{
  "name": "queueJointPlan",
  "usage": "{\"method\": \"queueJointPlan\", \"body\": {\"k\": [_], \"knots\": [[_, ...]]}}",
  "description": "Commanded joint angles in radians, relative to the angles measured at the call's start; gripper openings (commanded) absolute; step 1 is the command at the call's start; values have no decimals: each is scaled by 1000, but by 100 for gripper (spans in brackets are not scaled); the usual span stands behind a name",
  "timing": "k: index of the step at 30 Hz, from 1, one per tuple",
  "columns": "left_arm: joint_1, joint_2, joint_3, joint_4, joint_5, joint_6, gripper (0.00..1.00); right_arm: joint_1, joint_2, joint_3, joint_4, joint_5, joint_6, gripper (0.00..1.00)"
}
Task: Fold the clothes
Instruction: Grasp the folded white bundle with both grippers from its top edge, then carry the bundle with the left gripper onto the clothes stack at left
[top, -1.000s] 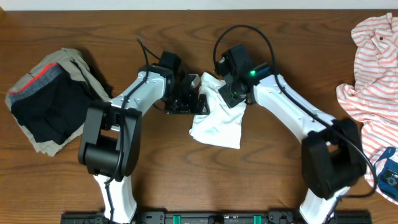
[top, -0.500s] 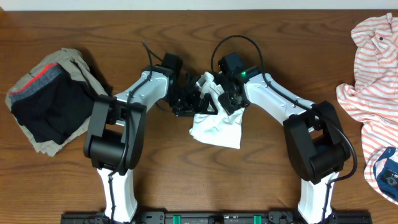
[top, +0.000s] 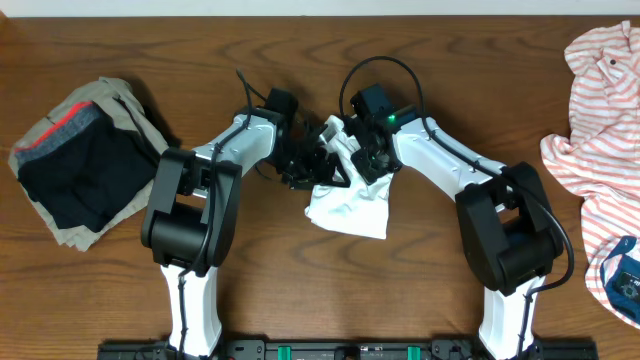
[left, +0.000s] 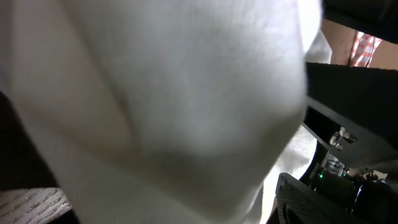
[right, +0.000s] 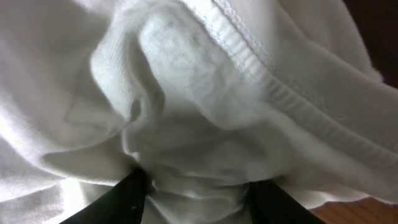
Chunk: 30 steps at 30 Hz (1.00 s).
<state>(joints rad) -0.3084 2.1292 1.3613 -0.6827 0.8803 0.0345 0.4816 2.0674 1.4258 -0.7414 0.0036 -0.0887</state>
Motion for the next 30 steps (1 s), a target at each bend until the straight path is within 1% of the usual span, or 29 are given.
{"method": "queueJointPlan", "body": {"k": [1,3,4,5,6,7,8,9,10,11,12,15,17,20,22,26,30], "knots": [[-5,49,-22,1,-64,15,73,-13,63,-16,-4,15,18,51],[-7,51,-23,23,-32,18,73,-17,63,-16,-4,14,26,51],[-9,54,-23,36,-20,18,69,-18,63,-16,-6,15,28,51],[-11,56,-23,45,-11,18,61,-18,63,-16,-8,15,29,52],[-16,57,-23,49,-10,18,44,-18,63,-16,-11,15,29,51],[-17,57,-22,49,-11,18,32,-18,63,-16,-11,14,29,52],[-18,57,-23,49,-10,18,23,-18,63,-16,-11,15,29,51],[-18,57,-22,49,-9,17,19,-18,63,-16,-11,14,29,51],[-18,57,-22,49,-9,17,12,-18,63,-16,-11,15,29,52],[-16,57,-22,48,-9,17,8,-18,63,-16,-11,15,29,51],[-15,57,-22,47,-9,17,6,-18,63,-16,-11,15,29,51],[-3,45,-17,14,-23,16,6,-19,50,-15,-11,15,40,51],[10,28,4,-49,-98,16,6,-20,21,-8,-15,15,40,51],[25,-17,43,-150,-269,17,6,-33,-58,29,-42,15,40,53],[38,-56,72,-204,-356,17,6,-49,-123,63,-69,15,40,54],[85,-132,121,-281,-459,16,6,-91,-251,116,-120,16,40,56],[159,-196,166,-359,-583,18,6,-150,-369,119,-151,15,40,56]]}}
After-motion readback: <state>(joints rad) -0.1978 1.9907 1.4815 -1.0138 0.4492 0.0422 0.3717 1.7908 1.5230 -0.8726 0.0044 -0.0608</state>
